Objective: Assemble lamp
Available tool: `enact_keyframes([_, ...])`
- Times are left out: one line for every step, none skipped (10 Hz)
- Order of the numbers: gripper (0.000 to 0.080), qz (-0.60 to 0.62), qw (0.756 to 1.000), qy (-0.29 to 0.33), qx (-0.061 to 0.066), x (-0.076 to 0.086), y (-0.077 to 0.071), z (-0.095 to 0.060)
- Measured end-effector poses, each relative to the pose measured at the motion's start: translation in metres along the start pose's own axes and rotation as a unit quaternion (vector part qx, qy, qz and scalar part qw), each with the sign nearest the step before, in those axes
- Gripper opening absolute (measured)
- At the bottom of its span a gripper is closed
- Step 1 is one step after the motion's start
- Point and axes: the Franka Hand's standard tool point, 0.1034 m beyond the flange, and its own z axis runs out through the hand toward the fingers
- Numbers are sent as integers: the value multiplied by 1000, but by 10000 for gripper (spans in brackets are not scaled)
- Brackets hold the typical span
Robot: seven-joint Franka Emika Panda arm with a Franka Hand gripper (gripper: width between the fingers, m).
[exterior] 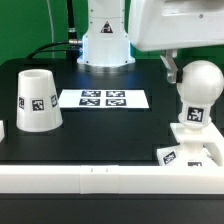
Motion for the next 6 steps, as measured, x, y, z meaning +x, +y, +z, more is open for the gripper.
enact_keyframes([699, -43, 999, 0, 0, 0, 1, 0])
enact_keyframes([699, -72, 997, 0, 0, 0, 1, 1])
enact_keyframes([699, -90, 996, 0, 0, 0, 1, 1])
enact_keyframes([699, -125, 992, 0, 0, 0, 2, 1])
enact_keyframes([699, -146, 989, 0, 0, -1, 2, 1])
enact_keyframes([699, -195, 981, -1, -2, -1, 2, 1])
